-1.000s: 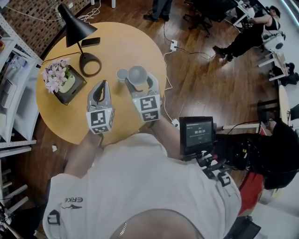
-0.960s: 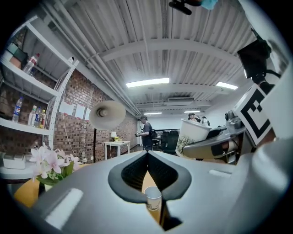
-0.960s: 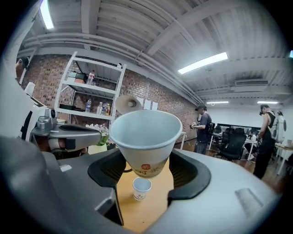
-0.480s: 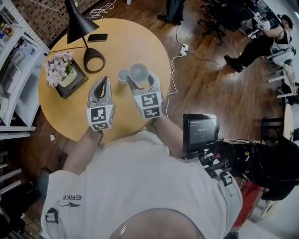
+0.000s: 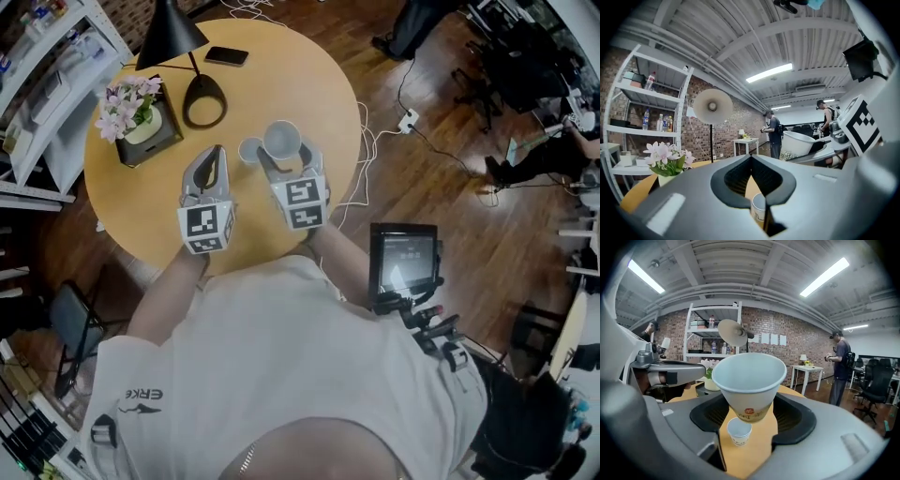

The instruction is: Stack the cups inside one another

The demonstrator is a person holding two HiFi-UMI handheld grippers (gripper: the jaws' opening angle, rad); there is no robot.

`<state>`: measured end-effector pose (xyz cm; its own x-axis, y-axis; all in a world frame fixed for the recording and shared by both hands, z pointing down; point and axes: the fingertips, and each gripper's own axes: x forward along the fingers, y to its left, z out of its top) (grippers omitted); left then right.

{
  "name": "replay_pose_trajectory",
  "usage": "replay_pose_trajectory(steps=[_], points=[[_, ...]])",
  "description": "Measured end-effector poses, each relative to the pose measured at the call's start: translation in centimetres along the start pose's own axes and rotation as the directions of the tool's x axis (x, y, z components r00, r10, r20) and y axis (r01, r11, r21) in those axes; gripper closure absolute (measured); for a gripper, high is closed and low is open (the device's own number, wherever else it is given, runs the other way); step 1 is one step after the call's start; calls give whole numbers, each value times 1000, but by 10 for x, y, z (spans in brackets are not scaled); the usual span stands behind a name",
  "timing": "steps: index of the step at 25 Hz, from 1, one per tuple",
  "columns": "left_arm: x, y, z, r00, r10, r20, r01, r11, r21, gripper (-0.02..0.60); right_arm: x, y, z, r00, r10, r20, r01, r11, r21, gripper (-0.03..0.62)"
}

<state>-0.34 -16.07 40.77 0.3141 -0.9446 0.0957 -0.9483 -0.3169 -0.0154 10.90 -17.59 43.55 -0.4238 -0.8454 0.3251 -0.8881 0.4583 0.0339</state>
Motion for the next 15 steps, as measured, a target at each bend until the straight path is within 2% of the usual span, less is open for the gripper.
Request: replay_pose_trajectory(steps=[6,15], points=[[-1,11,-20,995,81,-54,-82,997,-12,580,26,12,-17,995,98,-35,-99,995,-11,284],[6,35,-44,979,155,-131,-162,986,-40,580,53,28,-51,974,180,-137,-185,983,-21,284]])
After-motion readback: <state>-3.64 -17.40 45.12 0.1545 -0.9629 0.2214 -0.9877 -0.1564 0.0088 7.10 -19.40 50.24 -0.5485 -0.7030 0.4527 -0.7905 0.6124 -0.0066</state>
